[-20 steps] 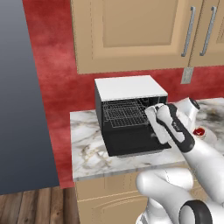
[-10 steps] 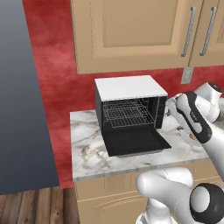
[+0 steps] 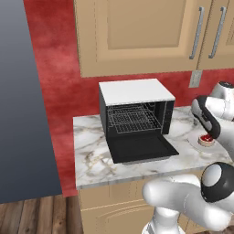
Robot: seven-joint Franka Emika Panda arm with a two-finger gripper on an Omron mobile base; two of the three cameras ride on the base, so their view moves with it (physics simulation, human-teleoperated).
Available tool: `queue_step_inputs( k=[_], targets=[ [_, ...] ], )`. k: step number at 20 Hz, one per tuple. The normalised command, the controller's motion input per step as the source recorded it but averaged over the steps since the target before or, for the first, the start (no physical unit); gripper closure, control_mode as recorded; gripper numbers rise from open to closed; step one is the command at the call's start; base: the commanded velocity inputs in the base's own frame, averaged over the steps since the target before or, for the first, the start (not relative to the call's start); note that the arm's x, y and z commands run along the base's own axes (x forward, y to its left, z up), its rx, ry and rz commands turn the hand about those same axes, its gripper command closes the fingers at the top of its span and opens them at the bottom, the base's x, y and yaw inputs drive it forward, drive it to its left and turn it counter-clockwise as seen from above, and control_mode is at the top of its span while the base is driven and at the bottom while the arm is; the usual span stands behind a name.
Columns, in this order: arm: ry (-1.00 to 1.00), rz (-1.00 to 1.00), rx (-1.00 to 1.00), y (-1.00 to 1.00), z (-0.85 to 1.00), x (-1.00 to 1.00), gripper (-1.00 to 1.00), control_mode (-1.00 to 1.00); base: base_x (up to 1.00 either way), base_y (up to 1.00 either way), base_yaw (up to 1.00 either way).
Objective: Open the toaster oven door. Place the baguette on the bottom rack in the toaster oven and place the steak on the top rack.
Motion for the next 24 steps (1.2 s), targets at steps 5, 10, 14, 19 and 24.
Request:
queue_step_inputs(
  k=[5,10,14,19,24],
  targets=[
    [0.23,0.0,-0.1,-1.0,-0.35,0.53,-1.0,-1.0,0.0,0.0,0.0],
    [0.04,0.0,-0.01,-0.89,-0.23,0.6,-1.0,-1.0,0.0,0.0,0.0],
    [0.13,0.0,0.02,-0.72,-0.09,0.55,-1.0,-1.0,0.0,0.0,0.0],
    [0.23,0.0,0.01,-0.29,-0.63,0.33,-1.0,-1.0,0.0,0.0,0.0],
    [0.08,0.0,0.1,-0.11,-0.3,0.17,-1.0,-1.0,0.0,0.0,0.0]
  ],
)
